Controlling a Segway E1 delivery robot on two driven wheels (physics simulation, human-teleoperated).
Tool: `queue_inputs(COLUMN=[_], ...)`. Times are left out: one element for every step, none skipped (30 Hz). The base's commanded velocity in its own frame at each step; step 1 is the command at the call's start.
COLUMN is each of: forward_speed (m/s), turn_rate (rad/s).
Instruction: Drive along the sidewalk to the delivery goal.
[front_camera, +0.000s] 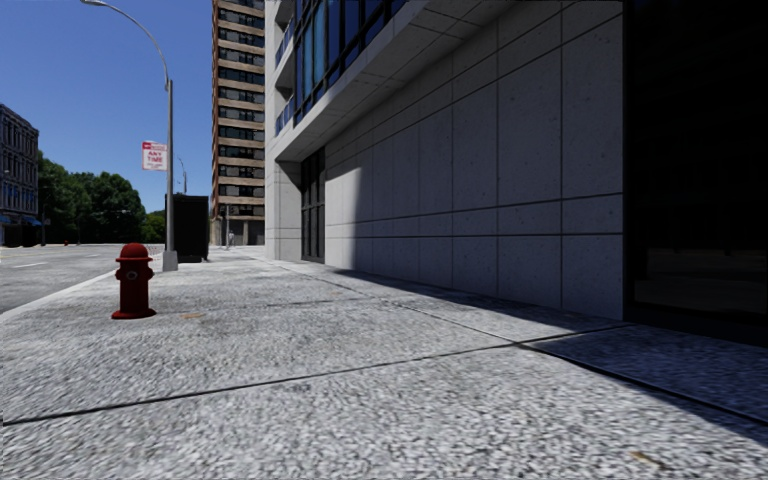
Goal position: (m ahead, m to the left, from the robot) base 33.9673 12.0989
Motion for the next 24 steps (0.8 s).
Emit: queue_inputs(forward_speed=[2.0,2.0,2.0,2.0,2.0,2.0,2.0,2.0,2.0,2.0,2.0,2.0,2.0,2.0,2.0,2.0,2.0,2.0,2.0,2.0,2.0,2.0,2.0,2.0], turn_rate=[0.0,0.0,0.0,0.0,0.0,0.0,0.0,0.0,0.0,0.0,0.0,0.0,0.0,0.0,0.0,0.0,0.1,0.25,0.25,0.35,0.38,0.4,0.4,0.4])
